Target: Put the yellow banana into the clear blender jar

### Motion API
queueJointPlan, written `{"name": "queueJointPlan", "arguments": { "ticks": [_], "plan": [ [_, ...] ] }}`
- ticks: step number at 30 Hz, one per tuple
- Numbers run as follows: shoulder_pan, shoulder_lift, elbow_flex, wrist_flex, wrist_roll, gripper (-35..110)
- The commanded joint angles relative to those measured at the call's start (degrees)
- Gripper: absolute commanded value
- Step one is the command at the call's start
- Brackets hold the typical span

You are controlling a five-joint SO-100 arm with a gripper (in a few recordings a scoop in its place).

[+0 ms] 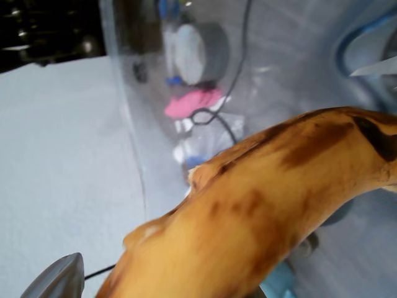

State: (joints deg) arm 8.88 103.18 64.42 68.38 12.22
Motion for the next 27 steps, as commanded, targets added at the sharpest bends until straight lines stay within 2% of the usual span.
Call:
{"name": "queueJointPlan", "arguments": {
  "ticks": [1, 6, 13, 19, 27],
  "plan": [
    [-0.97, 0.70, -2.37, 1.67, -1.14, 25],
    [-0.62, -1.67, -2.46, 5.01, -4.92, 25],
    [0.35, -4.75, -9.32, 10.99, -4.75, 28],
    [-2.81, 4.39, -10.11, 12.04, -3.87, 28],
    [-6.59, 20.13, -9.14, 15.82, 0.53, 37]
  ]
}}
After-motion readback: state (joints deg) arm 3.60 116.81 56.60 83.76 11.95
